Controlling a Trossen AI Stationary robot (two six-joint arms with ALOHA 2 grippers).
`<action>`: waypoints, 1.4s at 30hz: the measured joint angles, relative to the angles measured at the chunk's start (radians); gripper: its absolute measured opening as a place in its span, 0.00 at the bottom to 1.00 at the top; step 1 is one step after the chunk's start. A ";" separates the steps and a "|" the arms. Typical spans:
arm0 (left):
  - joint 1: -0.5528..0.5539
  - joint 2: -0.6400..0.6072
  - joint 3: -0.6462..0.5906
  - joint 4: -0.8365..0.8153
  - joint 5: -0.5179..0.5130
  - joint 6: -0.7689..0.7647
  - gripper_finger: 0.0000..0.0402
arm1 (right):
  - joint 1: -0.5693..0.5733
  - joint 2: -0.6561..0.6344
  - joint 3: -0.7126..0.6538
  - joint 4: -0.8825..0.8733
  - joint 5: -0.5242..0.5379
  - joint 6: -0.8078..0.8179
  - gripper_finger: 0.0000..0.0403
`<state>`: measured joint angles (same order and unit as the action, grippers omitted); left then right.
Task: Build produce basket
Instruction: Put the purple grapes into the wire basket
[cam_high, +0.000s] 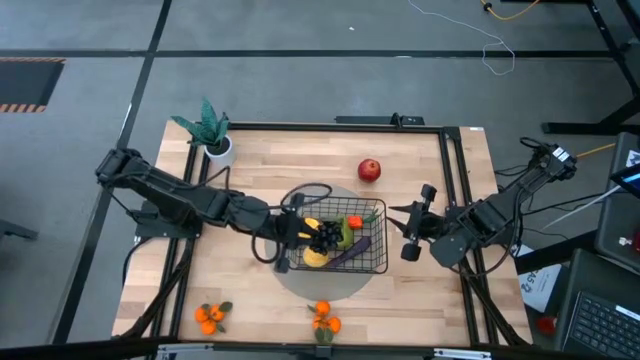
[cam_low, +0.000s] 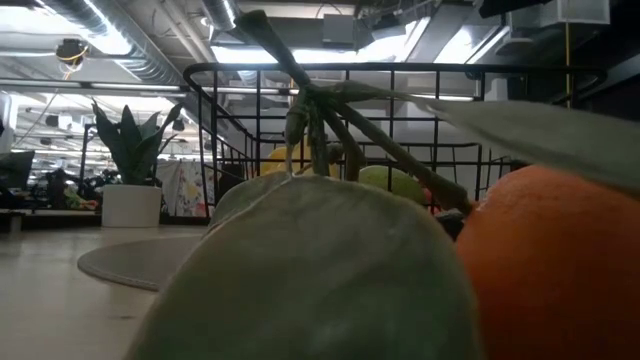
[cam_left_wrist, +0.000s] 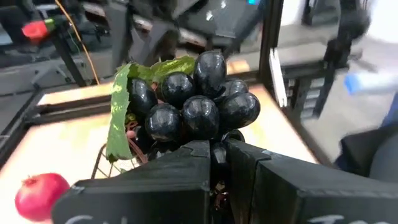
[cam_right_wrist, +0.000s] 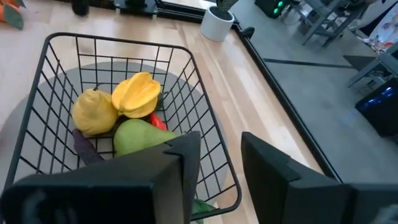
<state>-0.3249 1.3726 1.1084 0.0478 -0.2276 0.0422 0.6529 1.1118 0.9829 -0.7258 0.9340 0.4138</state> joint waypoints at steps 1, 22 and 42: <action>0.000 0.005 -0.001 -0.011 0.005 0.019 0.02 | 0.000 0.000 0.000 0.000 0.000 0.000 0.28; 0.046 0.126 -0.001 0.183 -0.073 -0.144 0.02 | 0.000 0.000 0.000 -0.010 -0.020 0.106 0.28; 0.043 0.125 -0.001 0.314 0.642 0.244 0.02 | 0.000 0.000 0.000 -0.013 -0.021 0.108 0.28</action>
<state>-0.2816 1.4979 1.1072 0.3622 0.4140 0.2859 0.6532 1.1114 0.9829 -0.7387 0.9127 0.5220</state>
